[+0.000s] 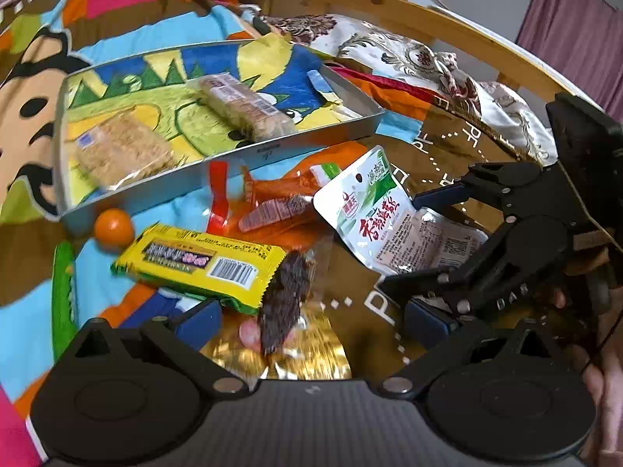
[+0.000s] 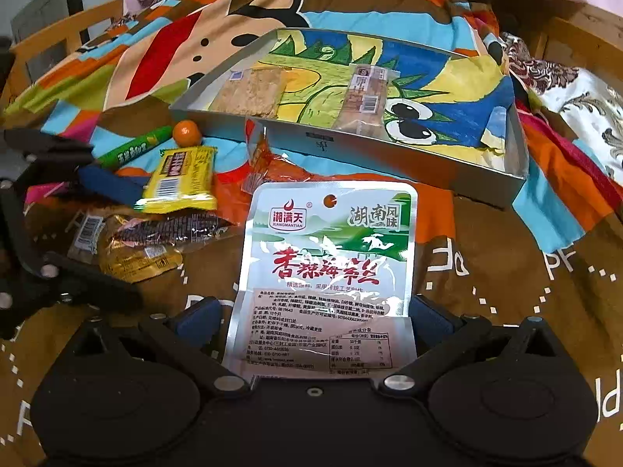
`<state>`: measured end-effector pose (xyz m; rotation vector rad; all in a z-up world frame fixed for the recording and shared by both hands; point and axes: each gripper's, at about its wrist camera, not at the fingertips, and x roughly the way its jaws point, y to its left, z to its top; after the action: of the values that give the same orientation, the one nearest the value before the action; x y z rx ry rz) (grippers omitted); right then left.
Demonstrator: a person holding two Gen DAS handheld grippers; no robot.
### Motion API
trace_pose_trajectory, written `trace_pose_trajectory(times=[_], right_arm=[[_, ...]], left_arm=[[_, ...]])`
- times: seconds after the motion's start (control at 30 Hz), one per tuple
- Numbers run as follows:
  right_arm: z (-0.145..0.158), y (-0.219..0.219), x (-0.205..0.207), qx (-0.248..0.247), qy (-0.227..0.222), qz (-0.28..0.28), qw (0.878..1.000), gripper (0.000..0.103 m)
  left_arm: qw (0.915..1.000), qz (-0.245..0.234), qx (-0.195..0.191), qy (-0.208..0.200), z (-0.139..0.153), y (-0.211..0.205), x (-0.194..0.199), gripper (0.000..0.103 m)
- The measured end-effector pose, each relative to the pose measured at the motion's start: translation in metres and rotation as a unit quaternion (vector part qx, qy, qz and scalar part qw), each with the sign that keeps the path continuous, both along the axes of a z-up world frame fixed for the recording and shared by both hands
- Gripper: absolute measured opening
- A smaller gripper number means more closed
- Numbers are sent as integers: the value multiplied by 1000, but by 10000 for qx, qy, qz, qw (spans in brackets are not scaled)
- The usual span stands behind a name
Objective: Organize snacks
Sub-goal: 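Lower right tool onto the white spicy snack pack and close it, then grasp the dark dried-meat strip with left tool while right tool holds the pack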
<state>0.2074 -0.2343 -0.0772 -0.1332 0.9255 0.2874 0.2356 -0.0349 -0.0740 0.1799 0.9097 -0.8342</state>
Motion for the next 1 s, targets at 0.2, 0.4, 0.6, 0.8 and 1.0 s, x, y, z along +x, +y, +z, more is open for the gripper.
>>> trace_pose_trajectory(times=[0.2, 0.4, 0.6, 0.8, 1.0], right_arm=[[-2, 0, 1, -39, -29, 35, 10000, 102], [-4, 7, -2, -252, -68, 111, 9996, 102], [-2, 7, -5, -280, 36, -157, 9995, 100], [1, 8, -12, -389, 153, -242, 9988, 97], [6, 3, -19, -301, 277, -315, 9987, 97]], left_arm=[[9987, -355, 286, -211, -9, -17, 4, 102], [9975, -299, 613, -178, -19, -19, 7, 102], [9986, 57, 527, -24, -14, -14, 8, 93], [9993, 155, 187, 286, -8, -8, 0, 86], [9992, 108, 98, 363, 0, -12, -15, 86]])
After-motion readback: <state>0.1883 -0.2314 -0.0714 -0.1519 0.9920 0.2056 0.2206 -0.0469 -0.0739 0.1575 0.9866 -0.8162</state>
